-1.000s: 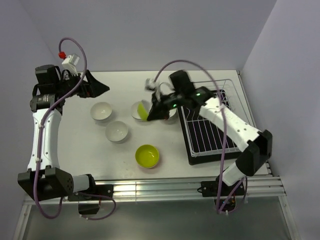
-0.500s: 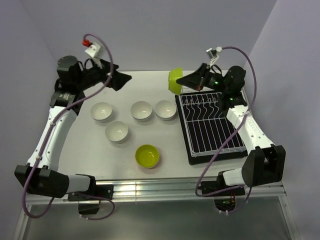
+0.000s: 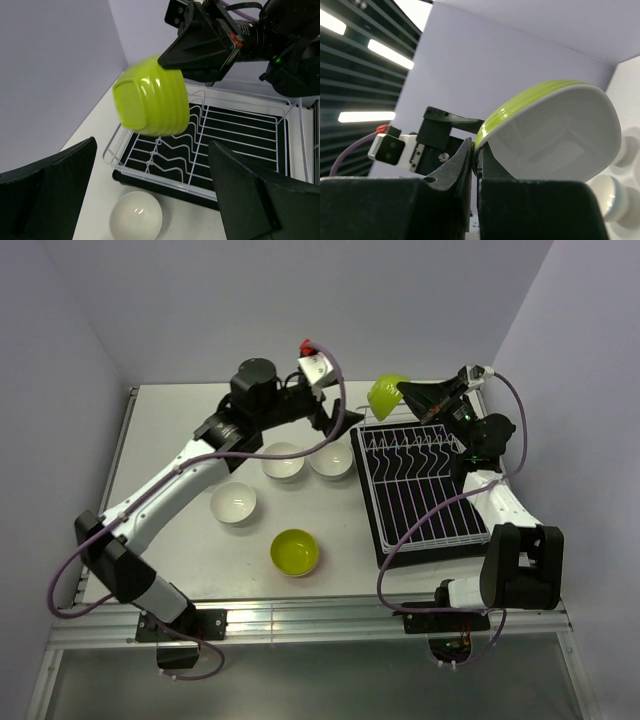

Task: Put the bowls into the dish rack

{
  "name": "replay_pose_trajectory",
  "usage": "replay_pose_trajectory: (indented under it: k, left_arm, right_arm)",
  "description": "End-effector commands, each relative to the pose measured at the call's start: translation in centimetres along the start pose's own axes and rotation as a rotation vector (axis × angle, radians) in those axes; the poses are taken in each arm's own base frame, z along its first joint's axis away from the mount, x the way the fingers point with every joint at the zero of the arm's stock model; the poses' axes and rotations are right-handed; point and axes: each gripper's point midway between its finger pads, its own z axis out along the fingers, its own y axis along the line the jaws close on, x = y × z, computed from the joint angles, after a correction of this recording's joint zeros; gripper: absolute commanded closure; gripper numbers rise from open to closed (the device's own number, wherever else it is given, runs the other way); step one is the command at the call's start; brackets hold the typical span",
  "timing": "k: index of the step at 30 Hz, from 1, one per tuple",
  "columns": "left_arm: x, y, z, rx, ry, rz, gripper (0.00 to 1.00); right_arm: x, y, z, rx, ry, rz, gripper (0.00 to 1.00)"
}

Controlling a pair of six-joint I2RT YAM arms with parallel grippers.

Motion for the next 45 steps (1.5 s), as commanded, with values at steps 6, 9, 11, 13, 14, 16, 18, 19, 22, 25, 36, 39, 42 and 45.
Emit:
replay_pose_trajectory:
  k: [6, 9, 11, 13, 14, 16, 18, 19, 22, 25, 36, 39, 42, 45]
  left_arm:
    - [-1.9, -1.0, 4.5, -0.010, 0.011, -0.023, 0.00]
    - [-0.8, -1.2, 5.7, -0.009, 0.061, -0.055, 0.01]
    - [-0.4, -1.7, 6.0, 0.015, 0.068, -0.062, 0.01]
    - [0.4, -2.1, 6.4, 0.024, 0.080, -0.068, 0.01]
    - [0.5, -2.3, 6.6, 0.028, 0.085, -0.072, 0.01]
    - [1.4, -2.2, 6.9, 0.024, 0.106, -0.085, 0.00]
    - [2.2, -2.0, 7.4, 0.010, 0.122, -0.084, 0.00]
    - [2.5, -1.9, 7.5, 0.000, 0.130, -0.083, 0.01]
    - [3.3, -1.8, 7.8, -0.019, 0.155, -0.070, 0.01]
    - [3.9, -2.0, 8.1, -0.030, 0.174, -0.054, 0.03]
    - [3.9, -2.2, 7.8, -0.034, 0.180, -0.057, 0.23]
    - [3.7, -2.1, 7.7, -0.037, 0.173, -0.057, 0.26]
    - [3.7, -2.3, 7.8, -0.033, 0.173, -0.060, 0.30]
    - [3.6, -2.4, 7.8, -0.031, 0.170, -0.073, 0.26]
  right_arm:
    - [-0.1, 3.8, -0.8, -0.133, -0.054, 0.073, 1.00]
    - [-0.1, 3.3, -1.0, -0.122, -0.061, 0.084, 1.00]
    - [0.1, 2.9, -1.0, -0.110, -0.059, 0.096, 1.00]
    - [0.2, 2.5, -1.2, -0.104, -0.064, 0.112, 1.00]
    - [0.3, 2.5, -1.3, -0.104, -0.062, 0.112, 1.00]
    - [0.7, 2.2, -1.2, -0.095, -0.054, 0.121, 1.00]
    - [1.1, 2.0, -1.2, -0.090, -0.045, 0.123, 1.00]
    - [1.2, 2.0, -1.2, -0.091, -0.041, 0.123, 1.00]
    - [1.6, 1.8, -1.1, -0.082, -0.029, 0.124, 1.00]
    - [1.6, 1.3, -1.0, -0.073, -0.031, 0.134, 1.00]
    - [1.7, -0.6, -0.9, -0.010, -0.033, 0.160, 1.00]
    - [1.7, -0.9, -0.8, 0.006, -0.032, 0.163, 1.00]
    - [1.7, -1.7, -0.9, 0.034, -0.032, 0.177, 1.00]
    - [1.7, -1.9, -0.9, 0.042, -0.033, 0.183, 1.00]
